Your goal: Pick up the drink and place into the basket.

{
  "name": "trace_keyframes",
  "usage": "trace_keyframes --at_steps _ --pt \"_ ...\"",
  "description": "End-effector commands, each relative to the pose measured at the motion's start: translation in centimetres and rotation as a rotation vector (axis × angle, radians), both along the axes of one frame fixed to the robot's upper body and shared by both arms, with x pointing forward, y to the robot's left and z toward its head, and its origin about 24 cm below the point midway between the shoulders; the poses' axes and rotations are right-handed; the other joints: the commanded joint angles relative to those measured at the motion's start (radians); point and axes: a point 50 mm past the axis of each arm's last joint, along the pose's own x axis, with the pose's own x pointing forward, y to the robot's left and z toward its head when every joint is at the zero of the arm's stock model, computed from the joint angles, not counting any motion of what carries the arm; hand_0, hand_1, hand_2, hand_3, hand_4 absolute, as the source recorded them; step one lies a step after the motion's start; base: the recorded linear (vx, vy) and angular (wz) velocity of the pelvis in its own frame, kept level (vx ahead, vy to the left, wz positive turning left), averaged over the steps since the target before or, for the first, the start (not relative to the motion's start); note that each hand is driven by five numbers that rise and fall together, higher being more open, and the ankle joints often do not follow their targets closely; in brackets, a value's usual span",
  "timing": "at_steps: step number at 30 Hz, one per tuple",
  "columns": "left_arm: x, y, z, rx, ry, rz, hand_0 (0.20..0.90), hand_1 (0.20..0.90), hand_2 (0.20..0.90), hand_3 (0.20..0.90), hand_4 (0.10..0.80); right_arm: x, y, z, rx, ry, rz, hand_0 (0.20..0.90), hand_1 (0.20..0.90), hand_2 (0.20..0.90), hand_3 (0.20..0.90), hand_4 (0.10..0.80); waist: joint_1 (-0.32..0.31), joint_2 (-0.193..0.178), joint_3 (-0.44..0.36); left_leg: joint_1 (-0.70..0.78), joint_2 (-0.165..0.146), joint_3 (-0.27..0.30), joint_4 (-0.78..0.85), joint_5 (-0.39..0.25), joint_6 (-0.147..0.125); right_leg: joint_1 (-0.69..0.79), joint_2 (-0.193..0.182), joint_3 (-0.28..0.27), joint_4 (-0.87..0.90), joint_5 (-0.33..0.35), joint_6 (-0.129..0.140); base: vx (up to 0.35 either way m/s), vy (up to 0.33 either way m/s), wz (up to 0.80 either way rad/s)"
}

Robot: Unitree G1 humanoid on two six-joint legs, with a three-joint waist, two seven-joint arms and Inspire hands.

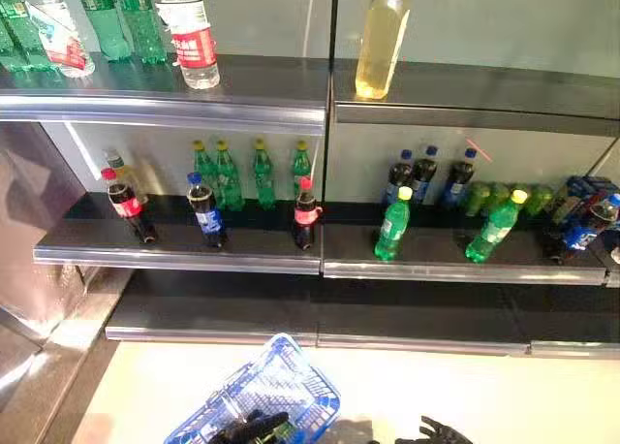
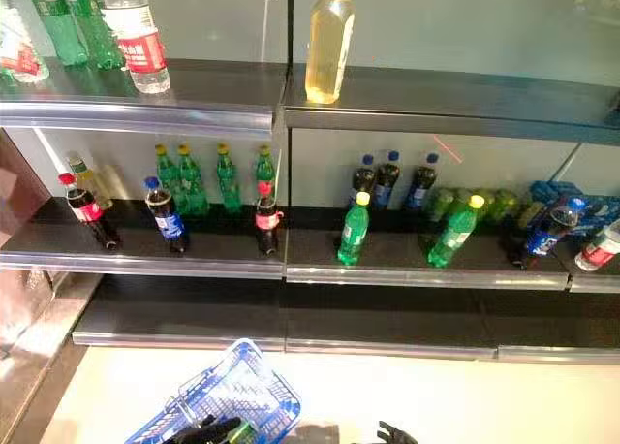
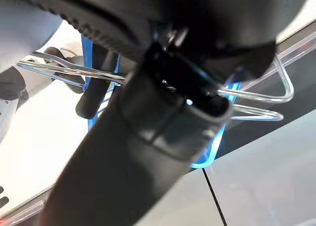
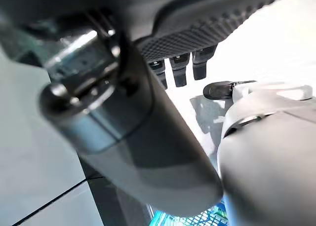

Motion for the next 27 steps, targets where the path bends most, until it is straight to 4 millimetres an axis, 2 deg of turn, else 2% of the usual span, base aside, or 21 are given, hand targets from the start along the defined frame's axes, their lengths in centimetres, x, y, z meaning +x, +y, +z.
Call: trace_keyframes --at_steps 1,27 --pt "3.84 1.35 1.47 0.015 -0.171 -0.034 0.3 0.3 0.3 0.2 0.1 2.67 -1.03 0.89 -0.01 -0.098 -0.018 0.9 0.9 0.9 0.9 0.8 -0.018 -0.003 0.018 -0.087 -0.048 -0.007 -0.016 0.071 0.004 0.089 0.039 -0.018 0.06 -0.13 0.036 0.0 0.0 0.0" --pt "3.8 0.86 1.44 0.0 -0.183 -0.057 0.3 0.3 0.3 0.2 0.1 2.29 -0.7 0.72 0.002 -0.092 -0.013 0.9 0.9 0.9 0.9 0.8 -0.025 0.004 0.023 -0.085 -0.044 0.002 -0.016 0.072 0.004 0.089 0.044 -0.02 0.06 -0.136 0.034 0.0 -0.001 0.0"
